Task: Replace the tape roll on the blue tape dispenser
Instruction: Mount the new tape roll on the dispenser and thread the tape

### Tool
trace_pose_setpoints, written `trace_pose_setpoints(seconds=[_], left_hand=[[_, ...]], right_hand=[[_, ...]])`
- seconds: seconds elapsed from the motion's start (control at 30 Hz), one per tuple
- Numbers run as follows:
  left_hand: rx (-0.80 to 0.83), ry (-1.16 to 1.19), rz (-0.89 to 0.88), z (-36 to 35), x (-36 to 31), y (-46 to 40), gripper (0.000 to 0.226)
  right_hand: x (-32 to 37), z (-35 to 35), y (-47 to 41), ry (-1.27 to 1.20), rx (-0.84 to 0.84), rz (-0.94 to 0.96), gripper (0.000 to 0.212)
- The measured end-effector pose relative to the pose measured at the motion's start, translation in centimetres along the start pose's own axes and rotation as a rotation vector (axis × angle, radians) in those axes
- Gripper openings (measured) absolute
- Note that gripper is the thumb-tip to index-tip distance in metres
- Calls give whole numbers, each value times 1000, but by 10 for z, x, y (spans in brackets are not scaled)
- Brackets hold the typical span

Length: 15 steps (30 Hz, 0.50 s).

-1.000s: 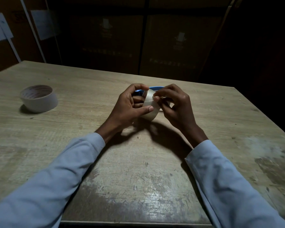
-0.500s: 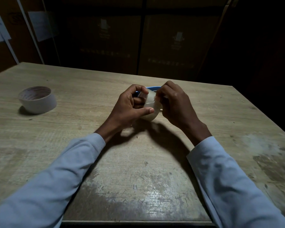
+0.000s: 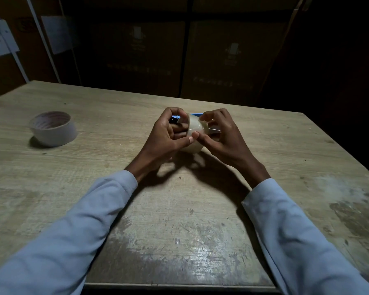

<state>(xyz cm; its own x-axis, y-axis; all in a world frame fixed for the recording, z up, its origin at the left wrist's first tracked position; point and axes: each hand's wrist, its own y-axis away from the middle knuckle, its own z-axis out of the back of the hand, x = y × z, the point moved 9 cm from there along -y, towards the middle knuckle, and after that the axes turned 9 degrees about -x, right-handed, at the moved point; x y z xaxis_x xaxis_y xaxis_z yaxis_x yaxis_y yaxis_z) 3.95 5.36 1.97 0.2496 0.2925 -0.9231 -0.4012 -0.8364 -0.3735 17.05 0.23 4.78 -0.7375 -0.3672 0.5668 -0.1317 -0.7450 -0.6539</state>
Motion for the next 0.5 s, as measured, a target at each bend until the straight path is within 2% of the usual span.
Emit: trace_pose_setpoints(seconds=[0.07,0.13,0.2,0.33,0.5], left_hand=[[9,46,28,1,2,0,53],[-5,71,51,5,3,-1,59],[-33,-8,-2,6,-1,-1,61],[-83,-479,-253,3,-13,-1,45],[-97,-546,-280,9,-19,-1,39]], right_hand=[[-7,-3,4,-54,46,-58,42],[-10,-9,9,-92,118,-111,57],[-5,-15,12,-94,151,-118,69],[9,-20,7,1,127,-55,60],[10,-25,6,4,124,-40,55]])
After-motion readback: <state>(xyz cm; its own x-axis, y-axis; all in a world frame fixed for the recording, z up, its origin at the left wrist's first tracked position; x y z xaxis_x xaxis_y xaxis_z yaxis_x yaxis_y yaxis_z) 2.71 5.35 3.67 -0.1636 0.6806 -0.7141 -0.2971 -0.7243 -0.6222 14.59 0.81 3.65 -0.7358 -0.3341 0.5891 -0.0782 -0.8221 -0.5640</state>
